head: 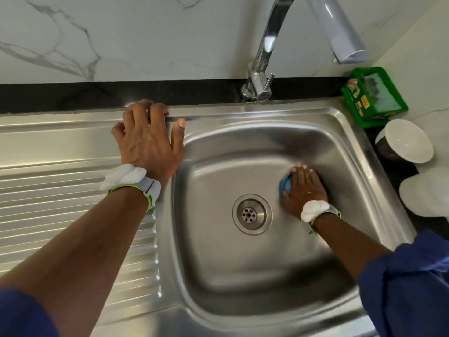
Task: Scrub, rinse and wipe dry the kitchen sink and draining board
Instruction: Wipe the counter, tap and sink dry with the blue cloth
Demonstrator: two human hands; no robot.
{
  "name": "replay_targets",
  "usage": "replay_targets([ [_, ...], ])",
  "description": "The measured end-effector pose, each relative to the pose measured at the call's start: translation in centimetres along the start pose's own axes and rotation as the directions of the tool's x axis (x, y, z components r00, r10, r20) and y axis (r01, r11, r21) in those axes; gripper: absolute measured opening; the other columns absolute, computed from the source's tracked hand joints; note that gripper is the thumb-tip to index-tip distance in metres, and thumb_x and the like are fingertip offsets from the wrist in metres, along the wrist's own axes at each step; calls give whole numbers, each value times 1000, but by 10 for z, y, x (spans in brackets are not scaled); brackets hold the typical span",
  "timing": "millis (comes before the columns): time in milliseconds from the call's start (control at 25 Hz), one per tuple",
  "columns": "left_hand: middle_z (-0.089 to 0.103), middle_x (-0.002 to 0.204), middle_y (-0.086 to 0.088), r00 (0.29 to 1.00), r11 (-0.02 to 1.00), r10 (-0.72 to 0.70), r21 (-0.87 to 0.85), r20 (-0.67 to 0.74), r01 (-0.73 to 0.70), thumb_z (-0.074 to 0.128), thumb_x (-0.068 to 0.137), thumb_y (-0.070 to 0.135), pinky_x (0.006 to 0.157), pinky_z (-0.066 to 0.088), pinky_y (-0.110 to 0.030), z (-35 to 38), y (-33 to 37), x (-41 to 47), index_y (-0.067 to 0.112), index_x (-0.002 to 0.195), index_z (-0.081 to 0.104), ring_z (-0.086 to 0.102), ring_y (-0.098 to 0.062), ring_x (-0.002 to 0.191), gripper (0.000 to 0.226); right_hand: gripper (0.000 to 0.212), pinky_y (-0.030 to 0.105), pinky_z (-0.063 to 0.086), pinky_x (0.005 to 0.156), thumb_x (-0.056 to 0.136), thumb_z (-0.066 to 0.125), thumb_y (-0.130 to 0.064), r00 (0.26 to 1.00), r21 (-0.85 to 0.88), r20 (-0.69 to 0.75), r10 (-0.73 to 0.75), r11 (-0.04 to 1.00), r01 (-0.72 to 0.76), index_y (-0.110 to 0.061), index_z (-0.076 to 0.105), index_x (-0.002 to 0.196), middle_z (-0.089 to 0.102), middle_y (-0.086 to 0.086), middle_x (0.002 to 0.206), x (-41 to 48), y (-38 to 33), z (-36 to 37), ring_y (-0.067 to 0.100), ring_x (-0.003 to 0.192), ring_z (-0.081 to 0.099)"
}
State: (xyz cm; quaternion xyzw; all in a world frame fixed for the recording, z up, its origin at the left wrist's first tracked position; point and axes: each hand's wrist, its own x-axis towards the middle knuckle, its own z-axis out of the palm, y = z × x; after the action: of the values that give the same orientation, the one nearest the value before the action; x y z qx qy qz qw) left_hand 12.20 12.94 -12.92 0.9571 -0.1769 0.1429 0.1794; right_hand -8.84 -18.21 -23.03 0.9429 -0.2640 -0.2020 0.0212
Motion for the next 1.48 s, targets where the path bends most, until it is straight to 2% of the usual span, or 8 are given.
replay_targets([
  [200, 48, 138, -9, 1000, 1000, -1, 24, 7, 1, 40, 100, 59, 98, 34, -50, 1, 2, 1, 19, 127, 53, 43, -34, 128, 50, 84, 50, 3, 123, 95, 32, -52, 950, 338, 74, 303, 889, -310, -1, 10, 158, -1, 25, 165, -1, -61, 6, 41, 153, -4],
  [360, 47, 139, -9, 1000, 999, 3, 50, 28, -4, 39, 99, 59, 100, 33, -51, 0, 4, 2, 19, 127, 52, 43, -34, 129, 50, 72, 51, 0, 123, 101, 28, -48, 973, 324, -98, -211, 917, 232, -14, 5, 161, -6, 16, 167, -4, -166, 10, 34, 154, -8],
  [520, 46, 139, -10, 1000, 1000, 12, 24, 28, -13, 40, 100, 57, 101, 33, -52, 0, 0, 2, 20, 129, 52, 42, -34, 130, 49, 69, 50, 15, 120, 96, 35, -33, 723, 3, -198, -662, 737, 676, -14, 18, 159, 16, 10, 166, -12, -174, 14, 29, 153, 16],
  [840, 47, 139, -11, 999, 1000, -2, -14, 33, 3, 42, 100, 56, 102, 33, -54, -3, 3, 2, 18, 129, 52, 42, -36, 130, 49, 57, 61, 53, 90, 88, 38, -15, 997, -40, -40, -61, 997, 60, 14, 51, 135, 50, 36, 139, -42, 19, 40, 54, 124, 53],
  [1000, 47, 138, -13, 1000, 1000, -3, 12, 31, 2, 43, 99, 58, 100, 34, -54, -2, 4, 2, 17, 129, 52, 42, -37, 128, 52, 85, 55, 13, 121, 90, 53, -8, 962, 336, 90, 259, 901, -274, 2, 1, 157, -3, 26, 164, -41, -44, 23, 44, 152, -1],
  [1120, 46, 138, -14, 999, 999, 4, 32, 38, -5, 44, 98, 60, 100, 35, -55, -2, 2, 2, 17, 130, 51, 42, -38, 129, 54, 96, 54, 0, 123, 88, 58, -4, 999, 382, -15, -38, 923, 41, 0, -9, 156, -13, 19, 165, -15, -88, 17, 39, 152, -11],
  [1320, 47, 139, -13, 999, 1000, -1, 13, 36, 1, 46, 97, 58, 100, 35, -55, -4, 4, 1, 19, 130, 52, 42, -38, 130, 52, 100, 47, -1, 122, 79, 62, 10, 732, 277, 67, -678, 718, 639, -6, 2, 158, -8, 15, 166, -68, -156, 21, 29, 152, -12],
  [1480, 47, 139, -13, 999, 1000, -2, 13, 52, 1, 44, 98, 57, 102, 35, -56, -7, 4, 1, 19, 131, 51, 42, -37, 130, 51, 78, 58, 16, 120, 81, 67, 4, 288, 268, 154, -945, 321, 909, -2, 36, 152, 19, 18, 164, -123, -128, 33, 40, 152, 14],
])
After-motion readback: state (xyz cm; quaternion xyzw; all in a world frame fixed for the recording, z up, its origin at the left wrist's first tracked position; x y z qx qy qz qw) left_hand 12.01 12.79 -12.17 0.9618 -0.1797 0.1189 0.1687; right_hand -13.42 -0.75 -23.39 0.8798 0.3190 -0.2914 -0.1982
